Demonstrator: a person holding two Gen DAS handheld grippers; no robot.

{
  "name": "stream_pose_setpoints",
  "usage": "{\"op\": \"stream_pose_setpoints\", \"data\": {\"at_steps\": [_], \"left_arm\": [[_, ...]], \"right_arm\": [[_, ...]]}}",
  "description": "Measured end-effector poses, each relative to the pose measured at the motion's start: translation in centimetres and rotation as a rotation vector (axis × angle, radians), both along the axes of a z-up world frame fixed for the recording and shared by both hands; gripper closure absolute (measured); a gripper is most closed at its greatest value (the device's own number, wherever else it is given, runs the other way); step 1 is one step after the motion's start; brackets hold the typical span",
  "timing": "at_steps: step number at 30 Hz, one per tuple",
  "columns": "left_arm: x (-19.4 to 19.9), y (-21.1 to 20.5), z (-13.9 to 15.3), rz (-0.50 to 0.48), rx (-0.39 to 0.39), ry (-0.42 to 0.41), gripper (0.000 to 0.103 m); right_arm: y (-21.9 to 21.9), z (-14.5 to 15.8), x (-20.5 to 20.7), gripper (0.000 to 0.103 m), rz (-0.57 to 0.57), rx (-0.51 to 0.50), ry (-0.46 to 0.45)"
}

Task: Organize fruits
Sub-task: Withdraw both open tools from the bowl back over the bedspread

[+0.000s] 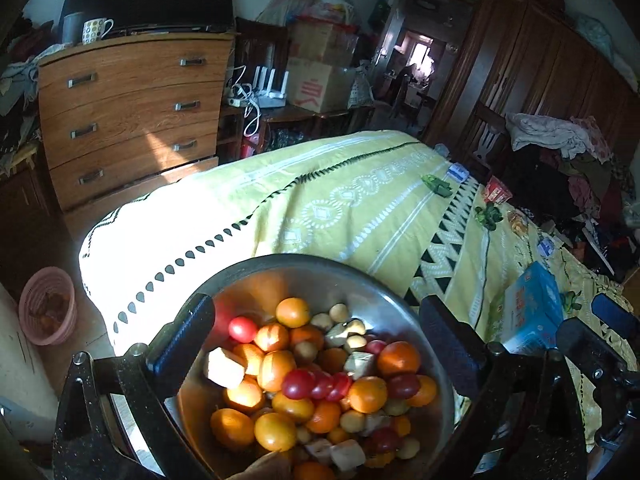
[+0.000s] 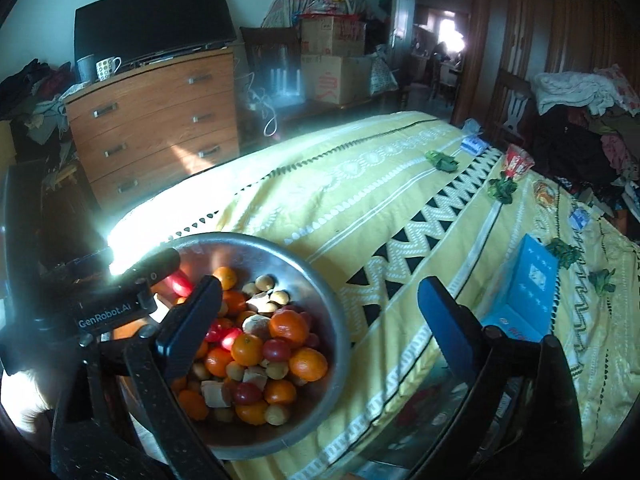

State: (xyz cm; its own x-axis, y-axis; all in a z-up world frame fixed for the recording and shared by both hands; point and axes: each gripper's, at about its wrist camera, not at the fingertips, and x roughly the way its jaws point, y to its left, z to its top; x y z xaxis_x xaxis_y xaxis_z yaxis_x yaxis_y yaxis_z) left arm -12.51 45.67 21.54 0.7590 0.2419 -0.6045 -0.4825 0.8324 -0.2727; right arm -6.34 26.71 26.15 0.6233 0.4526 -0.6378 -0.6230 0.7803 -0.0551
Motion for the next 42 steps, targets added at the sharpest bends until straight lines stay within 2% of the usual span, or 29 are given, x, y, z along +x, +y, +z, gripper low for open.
{"op": "stream_pose_setpoints", "data": {"at_steps": [3,5,8,10,13,16,21,26,29,31,34,42], "left_arm": [[0.3,-4.4,3.2,-0.048,0.071,-0.059,0.000],[0.6,-8.4,5.0,-0.115,0.111,-0.100,0.000],[1.3,-15.6,6.8,-0.256,0.143,-0.166,0.000],[1.9,-20.7,7.0,-0.357,0.129,-0.183,0.000],[3.2,-28.4,5.6,-0.513,0.096,-0.151,0.000],[4.5,-35.9,2.9,-0.633,0.111,-0.081,0.000],[7.0,-45.0,-3.4,-0.716,0.126,0.059,0.000],[10.1,-49.0,-10.4,-0.714,0.182,0.184,0.000],[12.4,-49.6,-14.8,-0.690,0.196,0.266,0.000],[13.4,-50.0,-17.5,-0.674,0.241,0.315,0.000],[14.5,-50.2,-20.4,-0.680,0.256,0.376,0.000],[14.2,-49.4,-21.4,-0.681,0.220,0.334,0.000]], "right_arm": [[-4.3,1.7,-0.4,0.003,-0.066,0.036,-0.045],[-8.6,2.5,-0.8,0.003,-0.133,0.061,-0.075],[-15.2,2.7,-1.1,0.000,-0.255,0.076,-0.103],[-20.3,2.1,-1.0,0.000,-0.355,0.064,-0.101],[-27.3,-0.1,-0.7,0.000,-0.496,0.029,-0.062],[-33.1,-3.5,-0.3,0.000,-0.620,-0.039,-0.011],[-39.4,-10.3,0.9,0.000,-0.715,-0.109,0.129],[-43.1,-17.0,3.1,0.000,-0.737,-0.078,0.280],[-44.2,-19.6,4.3,0.000,-0.737,-0.061,0.314],[-44.9,-21.0,5.1,0.000,-0.740,-0.053,0.330],[-45.7,-23.0,6.0,0.000,-0.743,-0.029,0.366],[-45.9,-24.3,5.8,0.000,-0.762,0.005,0.307]]}}
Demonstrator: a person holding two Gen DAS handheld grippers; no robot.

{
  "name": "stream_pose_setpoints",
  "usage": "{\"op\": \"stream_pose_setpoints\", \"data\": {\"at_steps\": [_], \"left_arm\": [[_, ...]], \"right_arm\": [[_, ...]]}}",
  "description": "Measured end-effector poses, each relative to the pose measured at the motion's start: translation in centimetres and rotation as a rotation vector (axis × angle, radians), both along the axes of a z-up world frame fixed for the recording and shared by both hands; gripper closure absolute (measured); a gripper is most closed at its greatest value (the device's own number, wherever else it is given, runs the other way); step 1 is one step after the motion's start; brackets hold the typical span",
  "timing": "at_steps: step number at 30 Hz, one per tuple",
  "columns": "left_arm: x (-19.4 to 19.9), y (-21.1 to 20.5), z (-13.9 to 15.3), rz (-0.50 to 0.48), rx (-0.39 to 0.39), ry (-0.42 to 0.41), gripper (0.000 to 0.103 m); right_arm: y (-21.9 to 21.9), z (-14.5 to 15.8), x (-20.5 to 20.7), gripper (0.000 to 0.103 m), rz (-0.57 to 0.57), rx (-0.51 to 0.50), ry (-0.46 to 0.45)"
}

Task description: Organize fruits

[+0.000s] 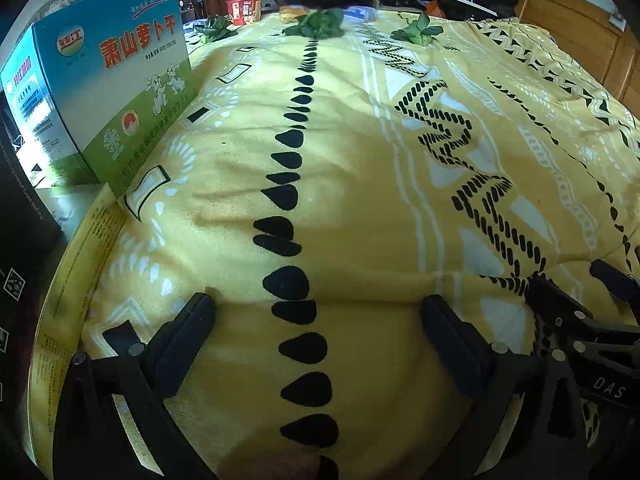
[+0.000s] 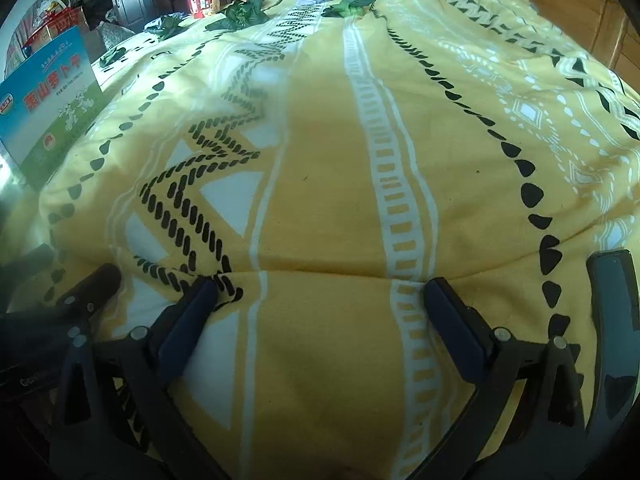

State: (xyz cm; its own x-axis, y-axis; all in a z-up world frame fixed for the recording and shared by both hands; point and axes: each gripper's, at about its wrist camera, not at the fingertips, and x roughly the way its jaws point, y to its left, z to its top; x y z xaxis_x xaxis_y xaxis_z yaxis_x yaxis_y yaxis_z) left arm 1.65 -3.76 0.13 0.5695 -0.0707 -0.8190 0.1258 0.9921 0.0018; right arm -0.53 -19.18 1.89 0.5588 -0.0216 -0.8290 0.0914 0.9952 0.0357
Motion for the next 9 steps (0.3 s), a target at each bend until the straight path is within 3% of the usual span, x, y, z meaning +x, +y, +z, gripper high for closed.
{"op": "stream_pose_setpoints", "data": {"at_steps": [9], "left_arm": [[0.16,-0.11,0.10,-0.001,0.003,-0.015,0.000]], "right_arm": [[-0.45,-0.17,0.54,0.000,0.001,0.014,-0.006]]}}
